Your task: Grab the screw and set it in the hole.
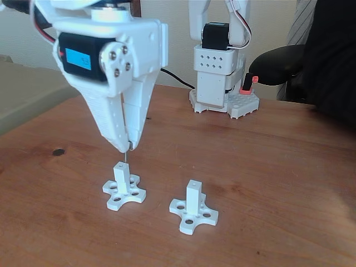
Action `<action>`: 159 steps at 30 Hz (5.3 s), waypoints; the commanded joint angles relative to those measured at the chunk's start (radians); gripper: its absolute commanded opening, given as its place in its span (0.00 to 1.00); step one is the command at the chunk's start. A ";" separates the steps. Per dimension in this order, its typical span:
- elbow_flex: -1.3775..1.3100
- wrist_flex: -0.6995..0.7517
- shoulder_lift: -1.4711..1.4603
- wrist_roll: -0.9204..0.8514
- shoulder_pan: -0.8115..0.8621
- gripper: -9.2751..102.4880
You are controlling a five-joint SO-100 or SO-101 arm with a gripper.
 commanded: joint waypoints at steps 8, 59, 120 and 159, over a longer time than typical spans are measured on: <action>-0.061 0.014 0.126 0.037 -0.114 0.04; 0.121 -0.075 0.118 0.091 -0.245 0.04; 0.121 -0.098 0.041 0.089 -0.256 0.04; 0.127 -0.100 0.032 0.083 -0.264 0.04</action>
